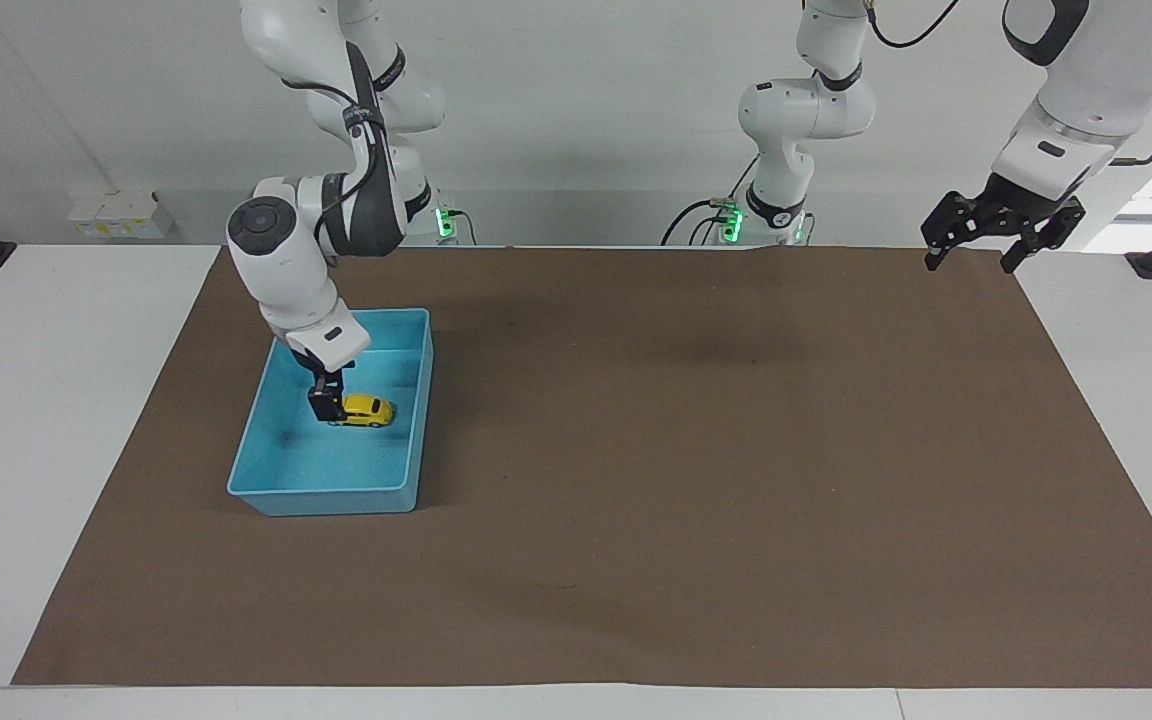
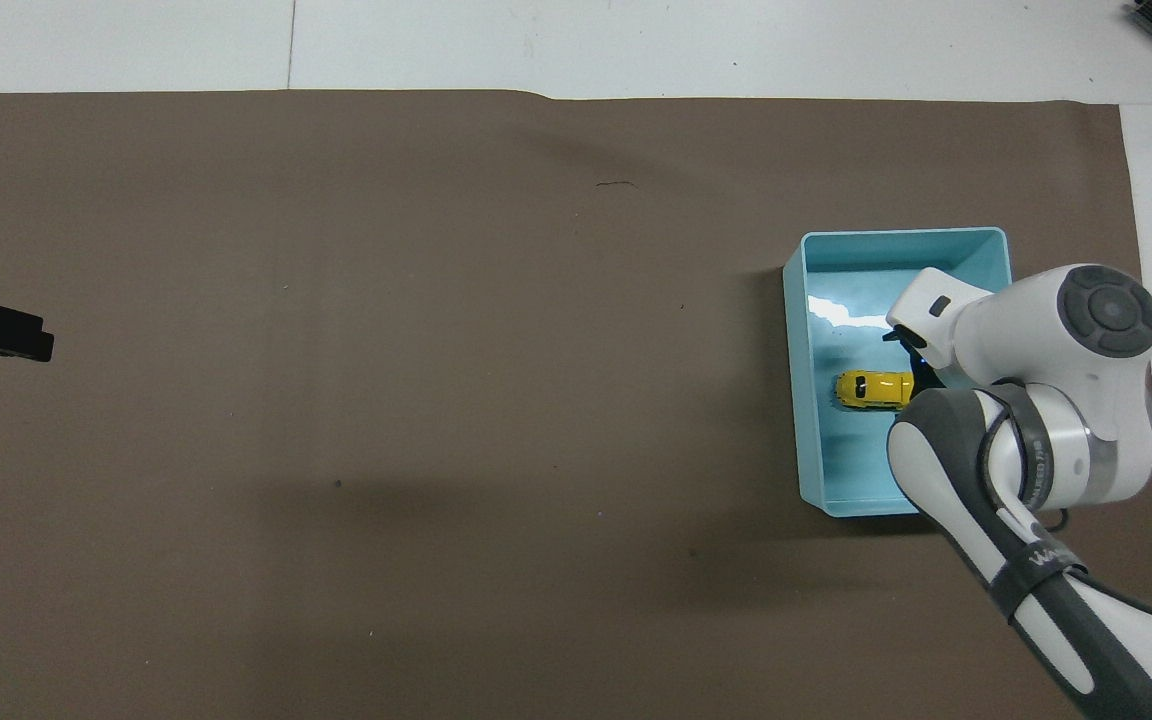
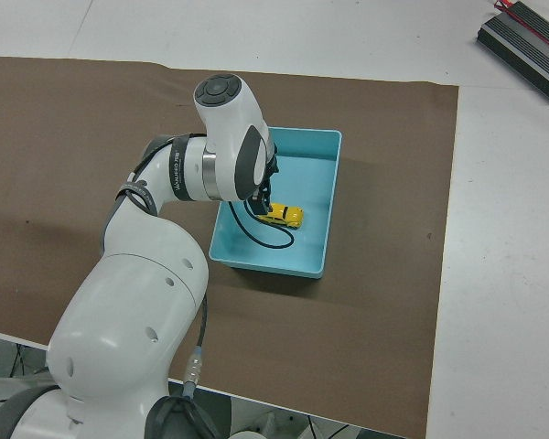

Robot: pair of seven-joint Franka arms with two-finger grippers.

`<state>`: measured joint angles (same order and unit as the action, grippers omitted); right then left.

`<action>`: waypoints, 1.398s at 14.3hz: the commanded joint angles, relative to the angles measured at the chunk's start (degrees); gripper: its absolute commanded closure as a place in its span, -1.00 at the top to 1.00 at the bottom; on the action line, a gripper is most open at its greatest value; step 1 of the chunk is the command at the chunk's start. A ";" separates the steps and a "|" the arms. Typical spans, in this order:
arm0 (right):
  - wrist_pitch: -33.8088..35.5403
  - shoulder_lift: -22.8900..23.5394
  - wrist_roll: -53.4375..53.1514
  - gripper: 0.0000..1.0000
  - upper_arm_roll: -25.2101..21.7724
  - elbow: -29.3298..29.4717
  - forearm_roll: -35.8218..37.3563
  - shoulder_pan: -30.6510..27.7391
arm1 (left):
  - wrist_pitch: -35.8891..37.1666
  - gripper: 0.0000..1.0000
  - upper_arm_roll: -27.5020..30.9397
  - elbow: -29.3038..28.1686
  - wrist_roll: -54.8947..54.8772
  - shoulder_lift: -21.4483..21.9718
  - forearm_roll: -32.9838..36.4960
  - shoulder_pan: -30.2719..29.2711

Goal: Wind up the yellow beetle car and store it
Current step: 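Open the right gripper and lift it away from the car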

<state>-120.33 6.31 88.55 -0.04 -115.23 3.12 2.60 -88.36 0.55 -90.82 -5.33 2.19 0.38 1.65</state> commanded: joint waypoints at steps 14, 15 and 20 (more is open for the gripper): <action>11.95 -7.19 -15.68 1.00 0.12 9.14 -0.75 -1.28 | 0.29 1.00 -0.64 0.64 0.06 -0.26 -0.73 -1.21; 12.13 -7.19 -16.47 1.00 0.04 9.66 -0.75 -1.46 | 0.29 1.00 -0.64 0.64 0.06 -0.17 -0.73 -1.21; 12.92 -7.28 -22.78 1.00 -0.23 10.46 -0.75 -1.81 | 0.29 1.00 -0.64 0.64 0.06 -0.17 -0.73 -1.21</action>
<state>-109.31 -0.51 69.50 -0.59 -105.46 3.09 1.64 -88.36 0.55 -90.82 -5.33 2.19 0.38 1.65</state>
